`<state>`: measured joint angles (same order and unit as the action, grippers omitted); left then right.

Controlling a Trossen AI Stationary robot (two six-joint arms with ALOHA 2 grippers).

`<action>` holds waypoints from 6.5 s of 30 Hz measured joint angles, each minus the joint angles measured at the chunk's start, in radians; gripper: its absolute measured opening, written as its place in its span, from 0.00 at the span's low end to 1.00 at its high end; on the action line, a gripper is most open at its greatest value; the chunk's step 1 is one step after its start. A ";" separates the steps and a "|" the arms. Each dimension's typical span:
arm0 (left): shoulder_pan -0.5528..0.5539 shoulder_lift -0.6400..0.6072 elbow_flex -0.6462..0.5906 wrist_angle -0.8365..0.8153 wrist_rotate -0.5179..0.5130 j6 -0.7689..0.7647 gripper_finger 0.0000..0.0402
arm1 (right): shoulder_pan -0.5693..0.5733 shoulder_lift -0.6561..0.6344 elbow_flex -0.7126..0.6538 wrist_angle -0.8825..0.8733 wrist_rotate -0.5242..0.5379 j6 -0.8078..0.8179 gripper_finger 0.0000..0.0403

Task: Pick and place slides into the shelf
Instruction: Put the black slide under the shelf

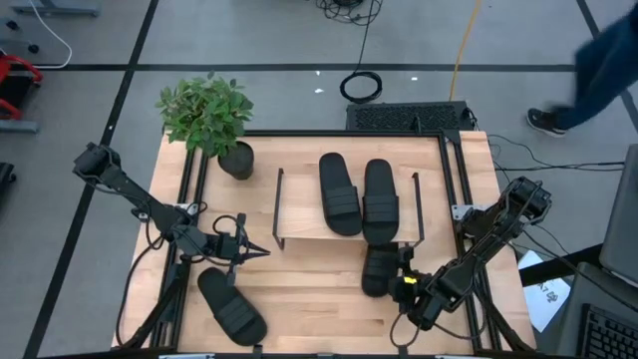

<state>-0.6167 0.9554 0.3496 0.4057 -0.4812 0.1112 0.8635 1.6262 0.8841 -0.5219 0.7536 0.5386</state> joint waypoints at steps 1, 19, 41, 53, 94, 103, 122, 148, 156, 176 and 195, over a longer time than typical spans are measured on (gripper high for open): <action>0.000 0.000 0.000 -0.001 0.000 0.000 0.04 | -0.004 0.004 0.000 -0.003 -0.006 0.010 0.61; 0.000 0.000 0.000 -0.013 0.000 -0.012 0.04 | -0.014 0.179 0.002 -0.020 0.033 0.105 0.15; 0.000 0.000 0.000 -0.013 0.000 -0.012 0.04 | 0.049 0.180 0.241 -0.248 0.134 -0.053 0.00; 0.000 0.000 0.000 -0.013 0.000 -0.012 0.04 | 0.047 0.179 0.224 -0.432 0.161 0.210 0.00; 0.000 0.000 0.000 -0.012 0.000 -0.008 0.04 | 0.209 0.160 0.146 0.274 -0.113 0.040 0.09; 0.000 0.000 0.000 -0.014 0.000 -0.061 0.04 | 0.240 0.144 0.134 0.431 -0.158 0.016 0.30; 0.000 0.000 0.000 -0.101 0.000 -0.062 0.04 | 0.022 -0.216 0.135 -0.048 -0.351 0.025 0.48; 0.000 0.000 0.000 -0.118 0.000 -0.043 0.04 | -0.164 -0.216 -0.142 0.388 -0.791 -0.009 0.65; 0.000 0.000 0.000 -0.117 0.000 -0.044 0.04 | -0.155 -0.216 -0.148 0.405 -0.718 -0.061 0.50; 0.000 0.000 0.000 -0.117 0.000 -0.045 0.04 | -0.126 -0.218 -0.157 0.488 -0.747 -0.181 0.02; 0.000 0.000 0.000 -0.117 0.000 -0.039 0.04 | -0.403 -0.391 -0.159 0.266 -0.977 -0.159 0.01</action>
<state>-0.6167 0.9558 0.3496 0.2886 -0.4808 0.0727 0.4600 1.2350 0.7254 -0.2557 -0.2236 0.3793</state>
